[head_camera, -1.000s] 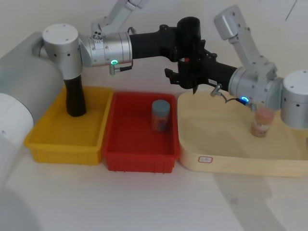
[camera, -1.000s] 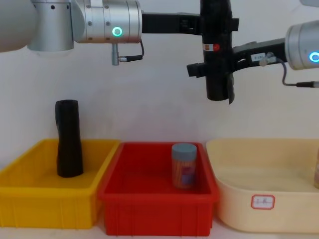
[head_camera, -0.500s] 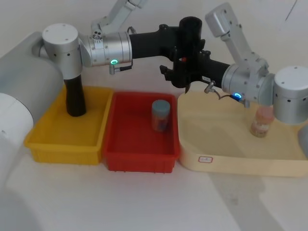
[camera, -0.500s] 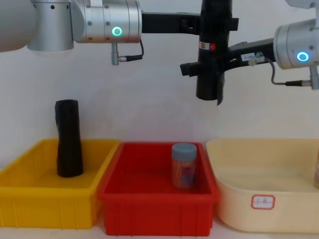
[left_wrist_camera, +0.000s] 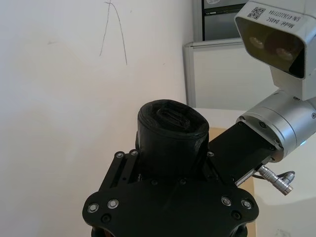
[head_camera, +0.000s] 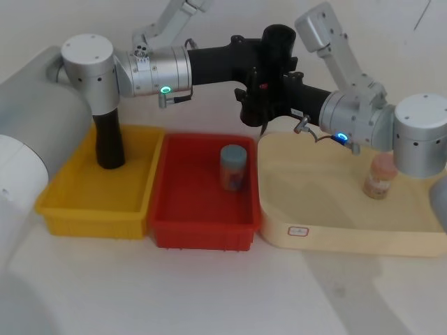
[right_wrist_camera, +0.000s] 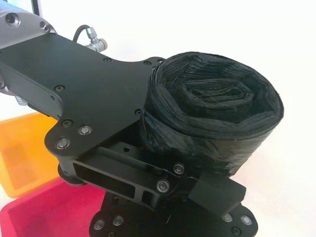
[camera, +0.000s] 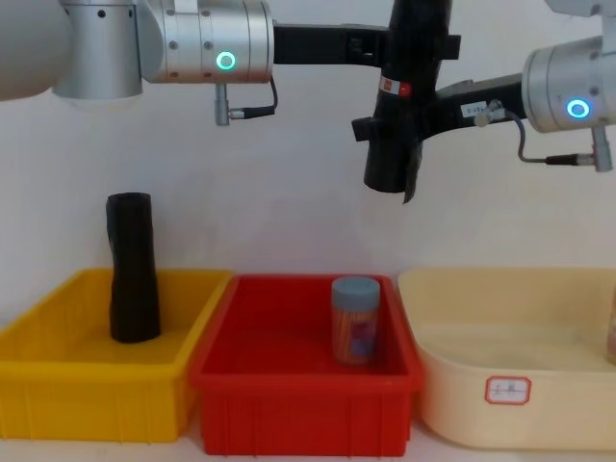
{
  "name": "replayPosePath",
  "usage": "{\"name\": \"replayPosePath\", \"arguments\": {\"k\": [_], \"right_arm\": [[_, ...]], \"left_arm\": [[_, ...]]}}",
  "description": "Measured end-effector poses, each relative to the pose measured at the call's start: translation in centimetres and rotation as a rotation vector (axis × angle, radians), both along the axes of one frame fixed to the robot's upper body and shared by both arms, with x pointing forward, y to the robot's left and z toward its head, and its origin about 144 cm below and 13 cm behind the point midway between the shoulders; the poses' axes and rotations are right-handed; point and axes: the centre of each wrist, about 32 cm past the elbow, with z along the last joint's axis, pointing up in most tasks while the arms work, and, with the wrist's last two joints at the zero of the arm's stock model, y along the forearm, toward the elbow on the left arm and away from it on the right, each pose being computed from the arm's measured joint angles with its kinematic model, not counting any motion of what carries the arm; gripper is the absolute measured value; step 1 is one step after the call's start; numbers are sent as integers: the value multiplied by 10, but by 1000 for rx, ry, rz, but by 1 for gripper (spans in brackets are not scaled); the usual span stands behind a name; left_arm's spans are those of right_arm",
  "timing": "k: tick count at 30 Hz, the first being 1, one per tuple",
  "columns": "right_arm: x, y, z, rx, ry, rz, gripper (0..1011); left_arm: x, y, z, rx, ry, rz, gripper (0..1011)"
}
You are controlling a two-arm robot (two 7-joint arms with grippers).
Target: Pick up the garbage bag with the one hand and transfer it to the other hand.
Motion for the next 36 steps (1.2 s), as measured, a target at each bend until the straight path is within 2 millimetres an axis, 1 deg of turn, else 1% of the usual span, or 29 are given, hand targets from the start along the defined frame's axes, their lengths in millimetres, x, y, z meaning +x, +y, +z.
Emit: {"name": "replayPosePath", "arguments": {"k": [16, 19, 20, 22, 23, 25, 26, 27, 28, 29, 30, 31, 33, 36], "right_arm": [[1, 1, 0, 0, 0, 0, 573], [1, 1, 0, 0, 0, 1, 573], [1, 1, 0, 0, 0, 1, 573], [1, 1, 0, 0, -1, 1, 573], [1, 1, 0, 0, -1, 1, 572], [1, 1, 0, 0, -1, 1, 573], [1, 1, 0, 0, -1, 0, 572], [1, 1, 0, -1, -1, -2, 572], [1, 1, 1, -2, -2, -7, 572], [1, 0, 1, -3, -2, -10, 572], [1, 0, 2, -4, -2, -14, 572], [0, -1, 2, -6, -2, -21, 571], [-1, -2, 3, -9, -1, -37, 571], [-2, -6, 4, -13, 1, -67, 570]], "left_arm": [[0, 0, 0, 0, 0, -1, 391], [0, 0, 0, 0, 0, -2, 430], [0, 0, 0, 0, 0, -2, 484], [0, 0, 0, 0, 0, -3, 531], [0, 0, 0, 0, 0, -3, 587], [0, 0, 0, 0, 0, -3, 616], [0, 0, 0, 0, 0, -3, 684], [0, 0, 0, 0, 0, -3, 699], [0, 0, 0, 0, 0, -3, 740], [0, 0, 0, 0, 0, -3, 754], [0, 0, 0, 0, 0, -2, 798], [0, 0, 0, 0, 0, -2, 808], [0, 0, 0, 0, 0, -2, 883], [0, 0, 0, 0, 0, -2, 952]]}}
